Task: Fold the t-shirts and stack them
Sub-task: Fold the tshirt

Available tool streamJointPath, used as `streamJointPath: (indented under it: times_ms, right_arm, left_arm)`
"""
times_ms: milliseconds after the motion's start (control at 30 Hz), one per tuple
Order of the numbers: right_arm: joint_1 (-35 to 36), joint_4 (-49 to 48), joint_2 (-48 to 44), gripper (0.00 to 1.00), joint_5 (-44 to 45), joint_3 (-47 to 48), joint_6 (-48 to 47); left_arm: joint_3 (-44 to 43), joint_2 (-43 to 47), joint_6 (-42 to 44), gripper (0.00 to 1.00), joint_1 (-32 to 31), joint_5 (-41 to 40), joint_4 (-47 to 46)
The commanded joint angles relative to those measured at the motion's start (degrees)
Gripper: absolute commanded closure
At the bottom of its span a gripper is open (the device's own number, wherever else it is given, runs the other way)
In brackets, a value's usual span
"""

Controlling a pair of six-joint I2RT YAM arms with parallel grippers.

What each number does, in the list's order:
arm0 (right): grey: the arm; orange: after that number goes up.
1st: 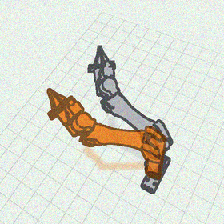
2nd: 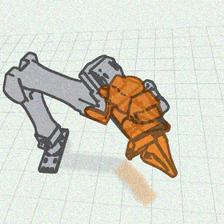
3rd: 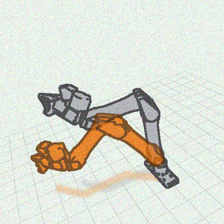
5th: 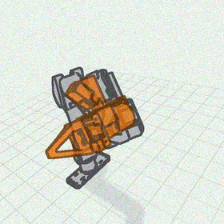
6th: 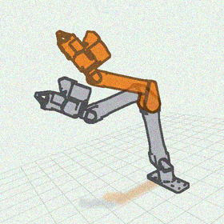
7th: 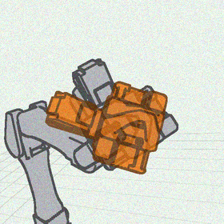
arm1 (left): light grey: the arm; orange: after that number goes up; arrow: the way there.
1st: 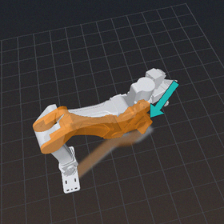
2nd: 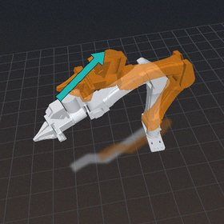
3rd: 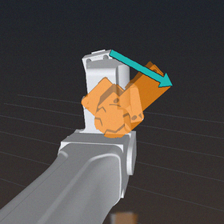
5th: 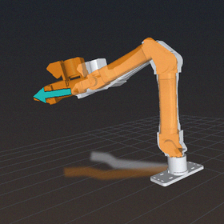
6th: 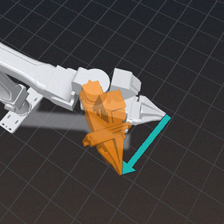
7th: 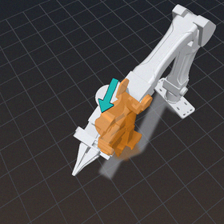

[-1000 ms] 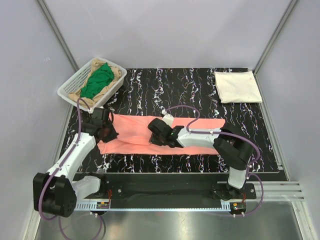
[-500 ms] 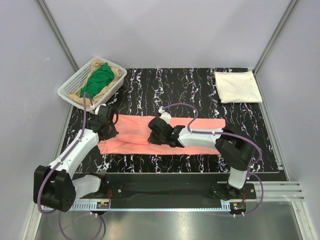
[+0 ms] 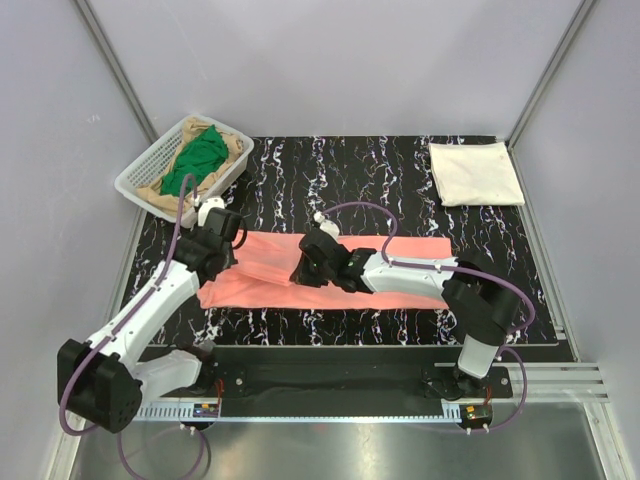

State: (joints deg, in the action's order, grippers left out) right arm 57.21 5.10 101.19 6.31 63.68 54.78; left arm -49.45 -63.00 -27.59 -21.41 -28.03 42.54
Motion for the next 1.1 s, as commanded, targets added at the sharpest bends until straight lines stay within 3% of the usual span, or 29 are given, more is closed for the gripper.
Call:
streamJointPath:
  times_ms: [0, 300, 500, 1067]
  right_arm:
    - [-0.8, 2.4, -0.3, 1.0, -1.1, 0.3, -2.8]
    - [-0.9, 2.1, 1.6, 1.0, -1.7, -0.9, -4.2]
    - [-1.6, 2.2, 5.2, 0.98, -5.3, 0.1, -5.6]
    - [-8.2, 1.5, 7.5, 0.95, -12.5, 4.5, -6.1]
  left_arm:
    - [-2.8, -0.4, 3.8, 1.0, -0.7, -9.2, 0.0]
    - [1.8, -6.2, 1.2, 1.0, -0.7, 6.3, -1.6]
    - [-0.7, -15.0, 1.1, 1.0, -0.6, 7.0, -0.4]
    - [-11.3, -24.1, 0.3, 1.0, 0.5, 1.7, 0.4]
